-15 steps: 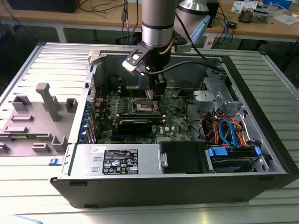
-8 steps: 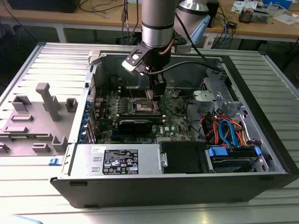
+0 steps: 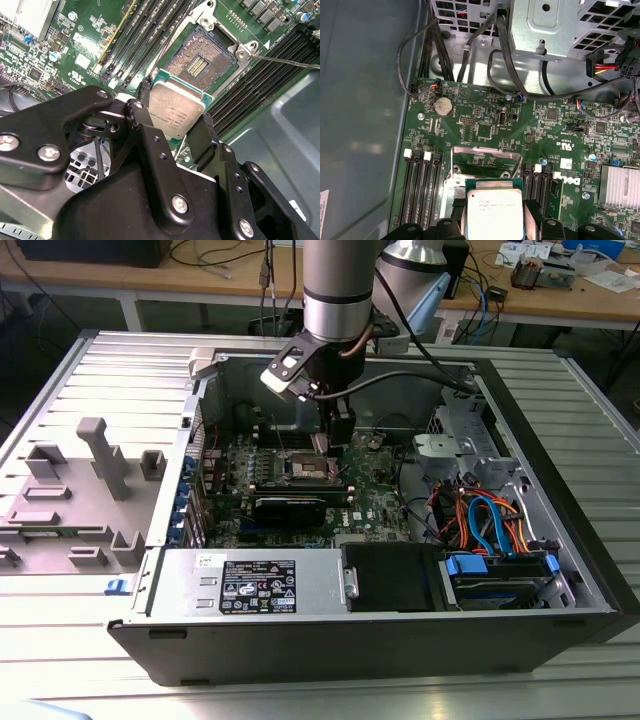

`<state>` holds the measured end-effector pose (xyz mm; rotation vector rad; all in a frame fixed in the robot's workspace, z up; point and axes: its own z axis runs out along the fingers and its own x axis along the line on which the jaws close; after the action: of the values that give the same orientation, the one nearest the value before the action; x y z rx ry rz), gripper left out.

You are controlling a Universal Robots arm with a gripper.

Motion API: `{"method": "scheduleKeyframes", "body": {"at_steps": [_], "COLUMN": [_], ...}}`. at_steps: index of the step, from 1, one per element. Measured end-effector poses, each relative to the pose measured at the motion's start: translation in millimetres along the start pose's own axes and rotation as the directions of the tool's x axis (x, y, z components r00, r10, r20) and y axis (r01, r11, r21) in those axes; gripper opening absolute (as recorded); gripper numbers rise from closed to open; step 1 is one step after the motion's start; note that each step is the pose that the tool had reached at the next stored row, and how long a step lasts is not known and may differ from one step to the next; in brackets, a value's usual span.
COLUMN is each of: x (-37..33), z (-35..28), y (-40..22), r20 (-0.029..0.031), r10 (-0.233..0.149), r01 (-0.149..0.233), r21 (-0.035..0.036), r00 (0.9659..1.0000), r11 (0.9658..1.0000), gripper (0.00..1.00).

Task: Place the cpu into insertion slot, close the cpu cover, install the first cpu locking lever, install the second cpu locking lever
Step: 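Place the cpu into insertion slot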

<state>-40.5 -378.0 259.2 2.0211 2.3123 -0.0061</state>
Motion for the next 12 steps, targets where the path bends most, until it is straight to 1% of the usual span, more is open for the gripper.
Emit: {"method": "scheduleKeyframes", "body": {"at_steps": [8, 12], "x": [0.0, 0.0], "z": [0.6, 0.8], "y": [0.0, 0.0], "r20": [0.0035, 0.0041], "r10": [0.014, 0.019], "r01": [-0.014, -0.019], "r21": [0.0012, 0.0015], "r00": [0.9999, 0.9998], "r11": [0.9999, 0.9998], "gripper": [0.55, 0.55]}}
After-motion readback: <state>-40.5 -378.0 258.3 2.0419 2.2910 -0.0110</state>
